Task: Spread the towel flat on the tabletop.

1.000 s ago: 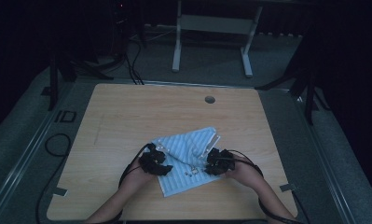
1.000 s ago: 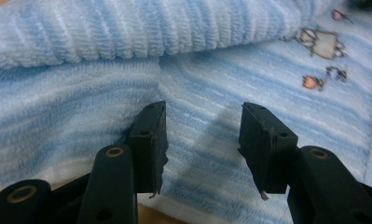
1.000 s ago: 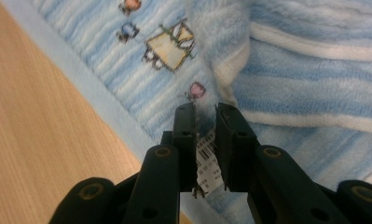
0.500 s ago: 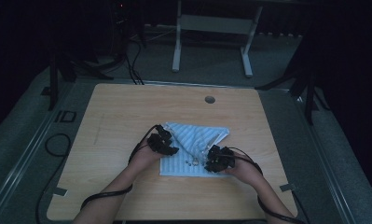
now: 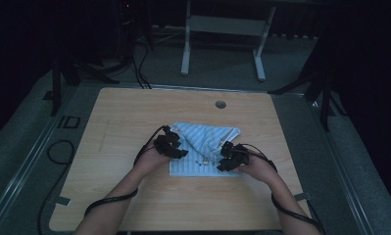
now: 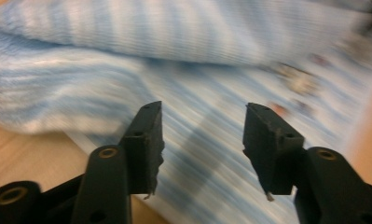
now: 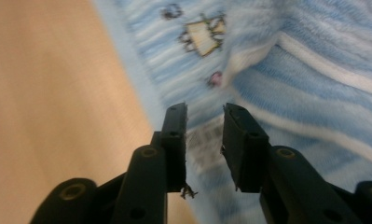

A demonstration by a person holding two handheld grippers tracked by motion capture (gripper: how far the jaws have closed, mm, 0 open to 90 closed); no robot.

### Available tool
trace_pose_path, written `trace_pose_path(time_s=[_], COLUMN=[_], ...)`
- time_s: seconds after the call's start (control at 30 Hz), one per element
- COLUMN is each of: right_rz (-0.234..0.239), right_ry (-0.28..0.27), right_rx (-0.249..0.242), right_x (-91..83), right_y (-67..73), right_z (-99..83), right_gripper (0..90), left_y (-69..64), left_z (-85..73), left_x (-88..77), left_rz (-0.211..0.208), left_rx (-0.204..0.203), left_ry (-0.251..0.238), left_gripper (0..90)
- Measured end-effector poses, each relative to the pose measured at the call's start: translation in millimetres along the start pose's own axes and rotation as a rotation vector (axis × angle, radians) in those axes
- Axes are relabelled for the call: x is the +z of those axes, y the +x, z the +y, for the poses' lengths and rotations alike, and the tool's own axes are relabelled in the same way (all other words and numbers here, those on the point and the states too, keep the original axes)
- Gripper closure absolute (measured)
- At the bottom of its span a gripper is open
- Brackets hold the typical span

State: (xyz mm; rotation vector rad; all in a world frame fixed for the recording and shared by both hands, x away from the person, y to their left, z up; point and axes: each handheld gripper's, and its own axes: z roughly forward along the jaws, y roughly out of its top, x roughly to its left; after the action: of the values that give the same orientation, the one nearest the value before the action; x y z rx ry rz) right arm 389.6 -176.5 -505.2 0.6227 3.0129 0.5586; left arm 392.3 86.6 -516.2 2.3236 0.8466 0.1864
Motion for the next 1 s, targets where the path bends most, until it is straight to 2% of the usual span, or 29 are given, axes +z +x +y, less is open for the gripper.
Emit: trace_pose_path(time_s=[0.1,0.2,0.3,0.4,0.5,0.6,0.73,0.83,0.87,0.93,1.0], right_rz=[-0.023,-0.036,-0.04,-0.03,-0.048,-0.072,-0.119,-0.173,-0.185,-0.18,-0.182], right_ry=[-0.029,-0.023,-0.005,0.032,0.06,0.061,0.068,0.075,0.073,0.074,0.046], right_rx=[-0.024,-0.018,-0.015,-0.009,-0.019,-0.011,-0.024,-0.047,-0.052,-0.048,-0.044], right_x=[-16.8,-22.7,-19.9,-10.0,-2.7,-2.3,-0.5,2.3,3.1,2.5,-3.2], right_y=[4.1,6.3,7.8,9.3,10.6,9.6,7.3,9.5,9.7,8.7,8.7], right_z=[-13.4,-28.9,-37.4,-46.1,-48.1,-46.9,-42.9,-38.0,-36.6,-34.7,-35.0], right_gripper=[66.9,65.8,65.3,65.3,67.8,75.5,81.6,86.0,87.3,89.3,89.6], left_y=[-15.6,-31.1,-41.1,-43.9,-43.3,-42.8,-39.2,-35.6,-34.4,-32.6,-30.3], left_z=[-14.6,-30.3,-38.8,-42.2,-40.5,-37.2,-27.5,-22.2,-20.7,-18.4,-16.3], left_x=[-13.1,-14.2,-10.0,-3.5,-0.7,2.3,7.9,12.4,13.4,12.0,1.7], left_rz=[-0.06,-0.093,-0.099,-0.095,-0.088,-0.038,0.046,0.078,0.083,0.098,0.068], left_rx=[0.017,0.05,0.078,0.085,0.084,0.107,0.112,0.081,0.076,0.074,0.048], left_ry=[-0.006,0.034,0.072,0.098,0.094,0.091,0.107,0.097,0.096,0.096,0.068], left_gripper=[46.1,45.2,45.2,45.3,47.7,53.8,68.4,83.0,84.3,85.3,85.6])
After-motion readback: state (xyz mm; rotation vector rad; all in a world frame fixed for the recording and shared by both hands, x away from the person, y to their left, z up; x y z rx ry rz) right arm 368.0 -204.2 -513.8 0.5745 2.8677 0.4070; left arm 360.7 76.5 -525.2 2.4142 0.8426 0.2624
